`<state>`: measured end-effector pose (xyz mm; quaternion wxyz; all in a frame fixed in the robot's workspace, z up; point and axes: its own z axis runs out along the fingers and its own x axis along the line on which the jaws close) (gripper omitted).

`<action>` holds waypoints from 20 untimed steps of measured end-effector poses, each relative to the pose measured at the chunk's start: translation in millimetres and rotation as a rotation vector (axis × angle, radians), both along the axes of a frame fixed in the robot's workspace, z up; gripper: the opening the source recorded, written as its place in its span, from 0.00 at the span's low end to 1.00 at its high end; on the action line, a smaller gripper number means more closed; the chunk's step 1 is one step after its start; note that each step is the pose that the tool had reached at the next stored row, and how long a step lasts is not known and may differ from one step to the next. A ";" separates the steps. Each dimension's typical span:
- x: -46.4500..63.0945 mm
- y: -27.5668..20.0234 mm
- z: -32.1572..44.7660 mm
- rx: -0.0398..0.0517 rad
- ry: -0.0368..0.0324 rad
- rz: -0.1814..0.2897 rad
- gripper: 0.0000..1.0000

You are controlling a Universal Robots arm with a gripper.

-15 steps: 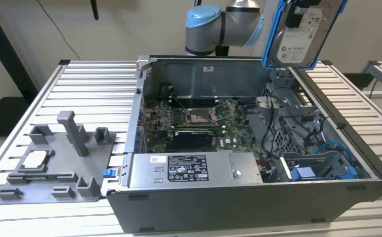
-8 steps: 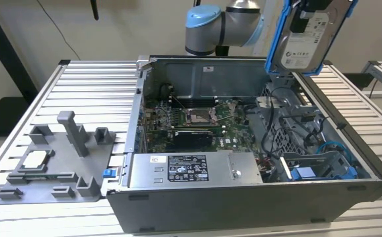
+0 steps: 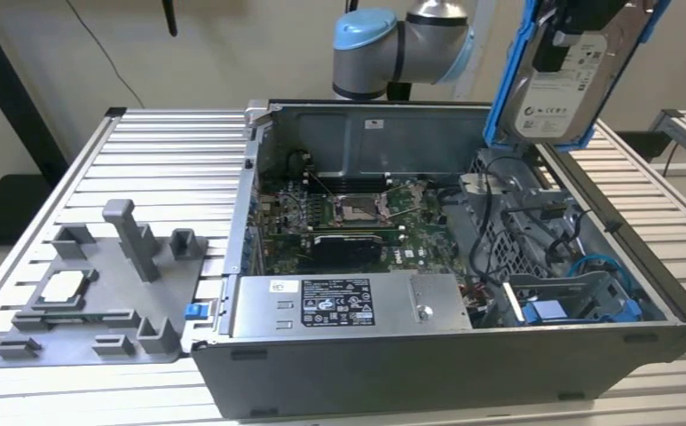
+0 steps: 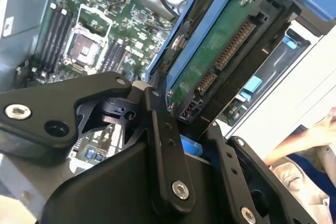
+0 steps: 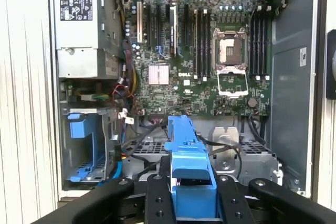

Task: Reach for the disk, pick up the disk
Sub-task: 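Pick up the disk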

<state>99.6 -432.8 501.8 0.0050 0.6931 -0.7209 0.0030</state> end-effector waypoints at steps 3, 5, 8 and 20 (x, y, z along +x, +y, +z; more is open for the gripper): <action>0.0 -10.4 -0.3 0.0001 0.0000 0.000 0.00; 0.0 -17.3 -0.6 0.0001 0.0000 0.000 0.00; 0.0 -27.7 -1.0 0.0001 0.0000 0.000 0.00; 0.0 -66.7 -3.2 0.0000 0.0000 0.000 0.00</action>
